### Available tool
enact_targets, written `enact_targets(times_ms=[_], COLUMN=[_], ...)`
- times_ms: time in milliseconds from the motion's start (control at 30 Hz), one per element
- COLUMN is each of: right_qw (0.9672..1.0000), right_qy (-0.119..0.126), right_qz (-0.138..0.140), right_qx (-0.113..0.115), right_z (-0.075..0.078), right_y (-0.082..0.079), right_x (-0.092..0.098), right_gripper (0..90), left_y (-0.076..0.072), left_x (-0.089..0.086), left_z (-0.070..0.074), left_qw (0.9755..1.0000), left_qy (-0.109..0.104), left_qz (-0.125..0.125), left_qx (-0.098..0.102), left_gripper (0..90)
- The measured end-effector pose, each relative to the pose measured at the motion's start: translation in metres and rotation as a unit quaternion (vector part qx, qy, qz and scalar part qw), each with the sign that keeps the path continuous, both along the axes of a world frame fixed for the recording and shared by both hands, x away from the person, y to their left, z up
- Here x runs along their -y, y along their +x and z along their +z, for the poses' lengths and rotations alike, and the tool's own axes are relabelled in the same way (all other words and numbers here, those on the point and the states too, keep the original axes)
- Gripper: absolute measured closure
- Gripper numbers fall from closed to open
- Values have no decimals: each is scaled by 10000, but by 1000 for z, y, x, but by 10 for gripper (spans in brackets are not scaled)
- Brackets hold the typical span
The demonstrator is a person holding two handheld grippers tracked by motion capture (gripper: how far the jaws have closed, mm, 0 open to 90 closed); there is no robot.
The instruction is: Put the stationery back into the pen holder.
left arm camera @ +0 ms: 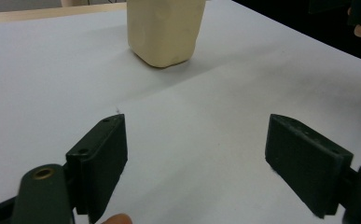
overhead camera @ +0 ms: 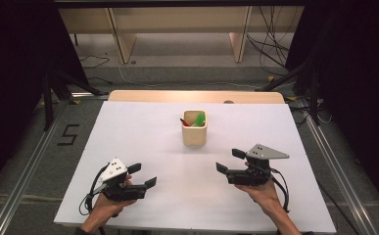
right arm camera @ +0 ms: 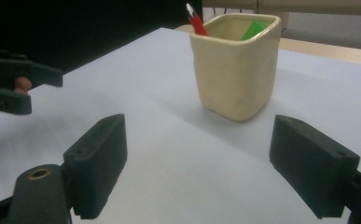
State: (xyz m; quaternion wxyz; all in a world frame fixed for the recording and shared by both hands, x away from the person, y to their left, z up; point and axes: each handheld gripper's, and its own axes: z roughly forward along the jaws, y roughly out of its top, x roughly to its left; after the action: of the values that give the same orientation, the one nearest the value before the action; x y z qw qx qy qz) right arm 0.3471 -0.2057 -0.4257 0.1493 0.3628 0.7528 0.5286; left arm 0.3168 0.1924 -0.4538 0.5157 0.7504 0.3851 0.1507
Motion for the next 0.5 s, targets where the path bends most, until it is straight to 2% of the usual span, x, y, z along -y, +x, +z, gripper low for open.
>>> enact_targets(times_ms=[167,500], right_qw=[10000,9999], right_qy=[-34,-110], right_qz=[-19,-73], right_qx=[33,104], right_z=[-7,-12], right_y=[-17,-32], right_x=[9,14], right_gripper=[196,187], left_y=[-1,-2], left_x=[-1,-1], left_z=[0,-1], left_qw=[10000,10000], left_qy=[-2,-1], left_qz=[-20,-48], left_qx=[0,-9], left_gripper=[205,204])
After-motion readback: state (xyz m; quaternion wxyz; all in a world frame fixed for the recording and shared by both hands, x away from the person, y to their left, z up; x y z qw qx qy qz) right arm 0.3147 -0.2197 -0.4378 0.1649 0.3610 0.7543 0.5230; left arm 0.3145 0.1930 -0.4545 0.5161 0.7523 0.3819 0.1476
